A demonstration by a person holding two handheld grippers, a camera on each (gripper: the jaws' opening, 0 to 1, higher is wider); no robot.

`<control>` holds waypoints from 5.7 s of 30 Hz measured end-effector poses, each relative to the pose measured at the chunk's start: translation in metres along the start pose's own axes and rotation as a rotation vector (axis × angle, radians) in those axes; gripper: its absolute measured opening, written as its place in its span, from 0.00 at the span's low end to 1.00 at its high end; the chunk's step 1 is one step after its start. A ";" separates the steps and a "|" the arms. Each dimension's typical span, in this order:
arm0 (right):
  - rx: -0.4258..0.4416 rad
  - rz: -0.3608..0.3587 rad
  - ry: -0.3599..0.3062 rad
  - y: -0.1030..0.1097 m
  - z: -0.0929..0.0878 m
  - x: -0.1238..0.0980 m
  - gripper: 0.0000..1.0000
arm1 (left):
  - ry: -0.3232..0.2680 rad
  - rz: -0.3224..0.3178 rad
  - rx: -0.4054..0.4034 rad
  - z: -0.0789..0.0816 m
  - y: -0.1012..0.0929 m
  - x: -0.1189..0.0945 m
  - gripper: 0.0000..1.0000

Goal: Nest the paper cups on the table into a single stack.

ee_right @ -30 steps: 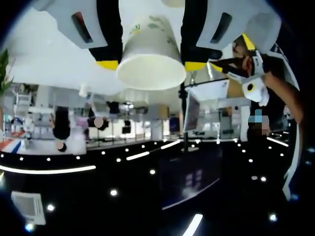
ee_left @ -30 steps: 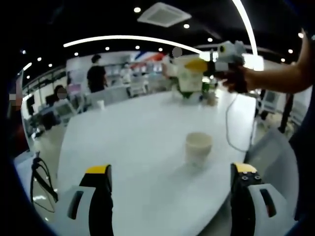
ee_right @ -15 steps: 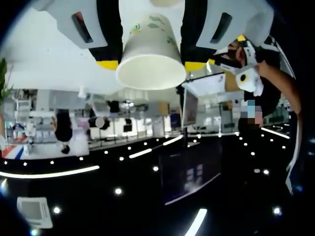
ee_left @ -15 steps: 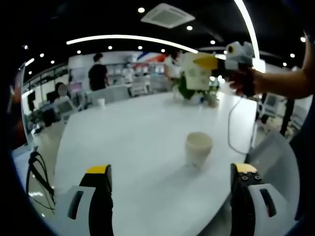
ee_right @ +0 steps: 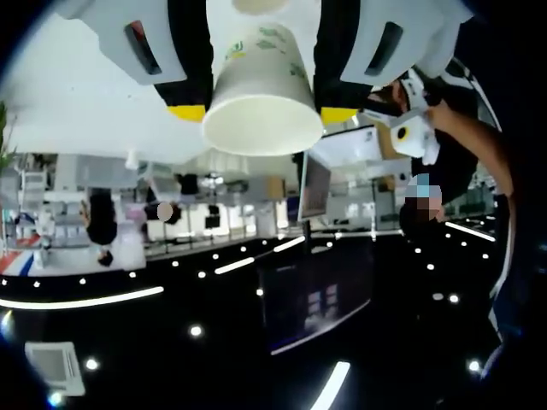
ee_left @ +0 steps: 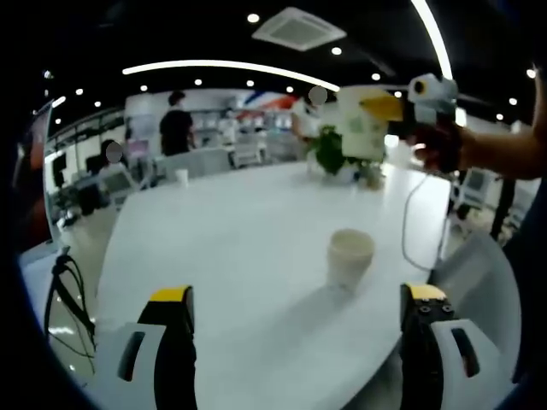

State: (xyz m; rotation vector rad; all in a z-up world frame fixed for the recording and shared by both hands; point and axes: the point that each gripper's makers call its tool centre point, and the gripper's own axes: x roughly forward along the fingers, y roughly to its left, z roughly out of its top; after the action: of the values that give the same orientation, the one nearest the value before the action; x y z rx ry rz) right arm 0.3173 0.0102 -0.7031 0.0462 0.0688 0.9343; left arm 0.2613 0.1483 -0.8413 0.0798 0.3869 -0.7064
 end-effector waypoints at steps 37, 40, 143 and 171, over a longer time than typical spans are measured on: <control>-0.039 -0.012 -0.054 -0.004 -0.038 -0.002 0.42 | 0.026 -0.007 0.021 -0.011 -0.008 -0.004 0.98; -0.038 -0.011 -0.045 -0.003 -0.044 -0.001 0.42 | 0.022 -0.003 0.014 -0.011 -0.008 -0.004 0.98; -0.133 -0.148 0.185 -0.048 -0.098 -0.092 1.00 | -0.007 -0.054 0.048 0.004 -0.017 0.020 0.98; -0.109 -0.058 0.346 -0.028 -0.177 -0.117 0.95 | 0.123 -0.149 0.147 -0.050 -0.037 0.049 0.98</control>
State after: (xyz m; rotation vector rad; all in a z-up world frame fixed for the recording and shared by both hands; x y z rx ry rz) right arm 0.2564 -0.0990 -0.8773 -0.2183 0.3374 0.8788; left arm 0.2548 0.0998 -0.9036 0.2365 0.4615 -0.8796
